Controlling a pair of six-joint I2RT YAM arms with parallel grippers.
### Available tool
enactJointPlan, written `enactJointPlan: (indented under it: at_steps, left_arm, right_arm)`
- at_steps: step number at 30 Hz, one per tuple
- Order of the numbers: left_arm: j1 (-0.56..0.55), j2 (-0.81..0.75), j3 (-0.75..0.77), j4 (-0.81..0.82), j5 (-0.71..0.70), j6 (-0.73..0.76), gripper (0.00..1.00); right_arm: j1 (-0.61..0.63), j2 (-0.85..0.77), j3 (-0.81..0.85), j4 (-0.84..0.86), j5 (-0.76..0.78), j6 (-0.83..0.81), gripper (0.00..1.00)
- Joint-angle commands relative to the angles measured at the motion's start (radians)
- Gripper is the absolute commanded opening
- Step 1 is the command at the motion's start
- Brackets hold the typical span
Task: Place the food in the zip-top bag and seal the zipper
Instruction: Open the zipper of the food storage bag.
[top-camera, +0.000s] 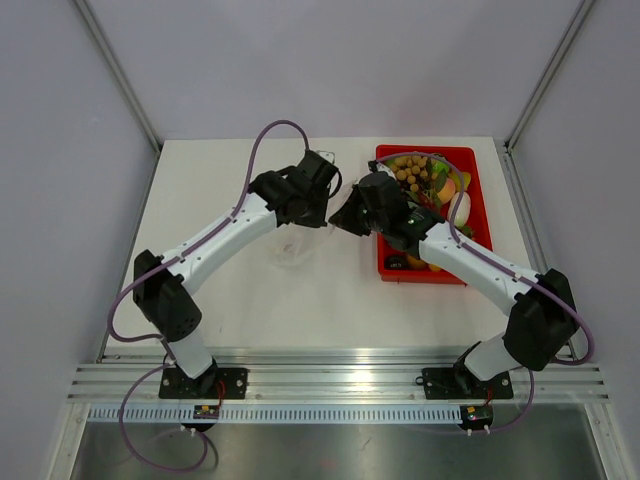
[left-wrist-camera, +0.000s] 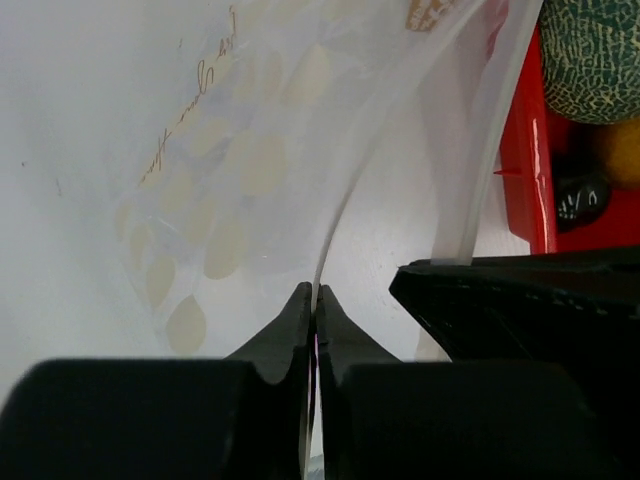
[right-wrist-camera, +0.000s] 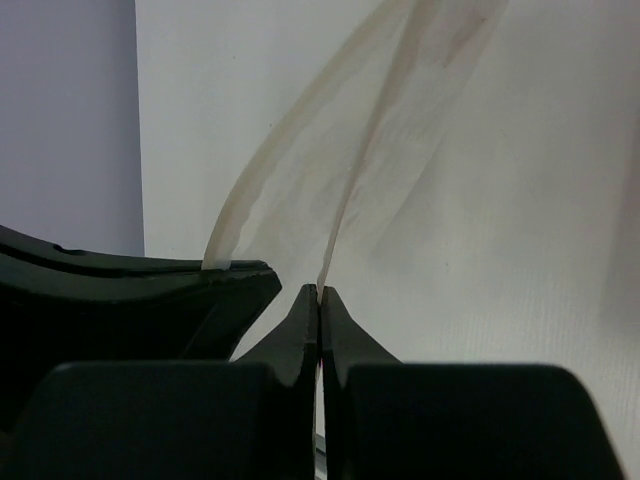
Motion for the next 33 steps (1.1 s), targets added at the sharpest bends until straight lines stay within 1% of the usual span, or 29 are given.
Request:
enactJointPlan:
  at_steps: [1,4,6,10,13,18,21,23,27,28,30,31,32,33]
  left_arm:
    - [0.002,-0.012,0.061,-0.007,-0.062,0.008,0.0]
    - [0.013,-0.035,0.061,-0.025,-0.068,0.011,0.0]
    - [0.039,-0.072,0.047,-0.039,-0.052,0.011,0.0]
    - [0.088,-0.136,0.017,-0.05,-0.031,-0.019,0.0]
    - [0.089,-0.155,0.007,-0.038,0.004,-0.026,0.0]
    - [0.092,-0.167,-0.002,-0.021,0.052,-0.027,0.0]
    - [0.097,-0.167,-0.029,0.001,0.109,-0.038,0.0]
    - [0.097,-0.163,-0.063,0.03,0.115,-0.049,0.0]
    - [0.097,-0.127,-0.083,0.054,0.072,-0.049,0.0]
    - [0.097,-0.111,-0.083,0.056,0.075,-0.044,0.0]
    - [0.097,-0.1,-0.08,0.065,0.083,-0.042,0.0]
    - [0.097,-0.097,-0.082,0.071,0.096,-0.039,0.0]
    - [0.097,-0.094,-0.083,0.076,0.099,-0.039,0.0]
    - [0.097,-0.092,-0.085,0.08,0.106,-0.038,0.0]
  right_arm:
    - [0.005,-0.031,0.03,-0.019,-0.012,-0.054,0.0]
    - [-0.011,-0.022,0.031,-0.063,0.008,-0.098,0.0]
    - [-0.041,-0.015,0.025,-0.099,0.02,-0.118,0.0]
    - [-0.097,0.025,0.002,-0.086,-0.008,-0.173,0.0]
    - [-0.098,0.085,0.046,-0.117,-0.005,-0.197,0.0]
    - [-0.098,0.114,0.077,-0.099,-0.023,-0.195,0.0]
    - [-0.098,0.143,0.115,-0.135,-0.017,-0.224,0.0]
    - [-0.098,0.153,0.14,-0.162,-0.017,-0.235,0.01]
    - [-0.098,0.148,0.149,-0.171,-0.017,-0.236,0.08]
    - [-0.098,0.144,0.149,-0.177,-0.015,-0.238,0.13]
    - [-0.098,0.131,0.151,-0.192,-0.008,-0.238,0.18]
    - [-0.098,0.125,0.149,-0.194,-0.003,-0.238,0.24]
    - [-0.098,0.113,0.148,-0.198,0.005,-0.235,0.27]
    - [-0.098,0.107,0.148,-0.205,0.006,-0.233,0.28]
